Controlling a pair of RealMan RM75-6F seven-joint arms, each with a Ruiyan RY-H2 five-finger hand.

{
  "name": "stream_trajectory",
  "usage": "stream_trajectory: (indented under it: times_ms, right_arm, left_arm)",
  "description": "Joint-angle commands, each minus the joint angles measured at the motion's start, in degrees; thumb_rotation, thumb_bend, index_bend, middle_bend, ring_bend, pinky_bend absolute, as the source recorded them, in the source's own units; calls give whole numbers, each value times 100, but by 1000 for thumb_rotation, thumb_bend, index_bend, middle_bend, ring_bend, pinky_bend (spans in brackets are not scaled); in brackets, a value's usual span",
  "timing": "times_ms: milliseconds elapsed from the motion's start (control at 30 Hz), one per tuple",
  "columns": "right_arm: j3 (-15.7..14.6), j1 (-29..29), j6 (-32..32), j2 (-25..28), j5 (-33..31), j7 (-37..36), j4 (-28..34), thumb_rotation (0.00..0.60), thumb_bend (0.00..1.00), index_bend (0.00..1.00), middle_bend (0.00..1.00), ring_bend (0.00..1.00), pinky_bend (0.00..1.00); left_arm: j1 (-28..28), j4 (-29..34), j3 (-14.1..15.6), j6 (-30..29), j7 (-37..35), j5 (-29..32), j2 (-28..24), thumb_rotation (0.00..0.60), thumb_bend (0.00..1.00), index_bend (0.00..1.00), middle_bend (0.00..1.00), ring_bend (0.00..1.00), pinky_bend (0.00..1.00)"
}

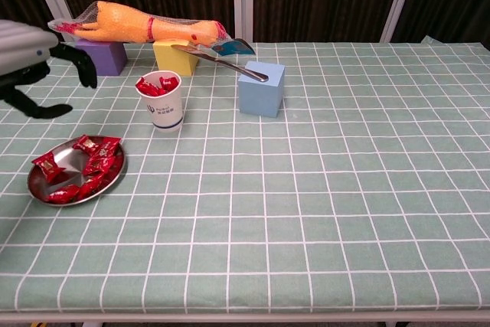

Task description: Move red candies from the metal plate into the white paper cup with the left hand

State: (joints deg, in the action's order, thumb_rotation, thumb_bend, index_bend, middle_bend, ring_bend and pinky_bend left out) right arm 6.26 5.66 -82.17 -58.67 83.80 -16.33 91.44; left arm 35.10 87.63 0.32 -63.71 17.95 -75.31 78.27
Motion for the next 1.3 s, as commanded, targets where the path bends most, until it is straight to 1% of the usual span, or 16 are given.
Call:
stream_trajectory:
  times_ms: [33, 133, 233, 500, 633, 733, 1167, 1300]
  right_arm:
    - [-5, -13, -26, 11, 8, 11, 16, 600, 118, 119, 180, 47, 371]
    - [-12, -25, -42, 15, 7, 14, 28, 600, 117, 119, 180, 47, 371]
    - [-17, -23, -33, 13, 2, 18, 33, 600, 118, 119, 180, 47, 371]
    - [-13, -27, -57, 34, 2, 46, 64, 600, 117, 119, 180, 47, 372]
    - [-15, -21, -46, 39, -4, 65, 84, 600, 117, 119, 180, 47, 372]
    - [-15, -17, -47, 41, 0, 80, 95, 600, 118, 119, 180, 47, 371]
    - [-17, -28, -74, 75, -4, 141, 169, 600, 118, 119, 180, 47, 372]
    - [-25, -38, -90, 80, 3, 156, 188, 600, 118, 119, 180, 47, 372]
  left_arm:
    - [-94, -164, 214, 46, 192, -179, 116, 600, 363, 429, 454, 901, 1000]
    - [-139, -363, 358, 182, 416, -226, 270, 600, 363, 435, 454, 901, 1000]
    - [-148, -568, 414, 331, 558, -229, 415, 600, 363, 439, 454, 901, 1000]
    - [-244, -862, 370, 333, 809, -204, 587, 600, 361, 439, 454, 901, 1000]
    - [-348, -944, 401, 255, 891, -256, 651, 600, 330, 449, 463, 901, 1000]
    - [-406, -1019, 402, 238, 883, -273, 704, 600, 314, 458, 470, 901, 1000]
    - [-487, -1498, 323, 360, 875, -278, 938, 600, 313, 483, 492, 903, 1000]
    - [-525, -1627, 313, 351, 901, -301, 1021, 600, 313, 512, 519, 903, 1000]
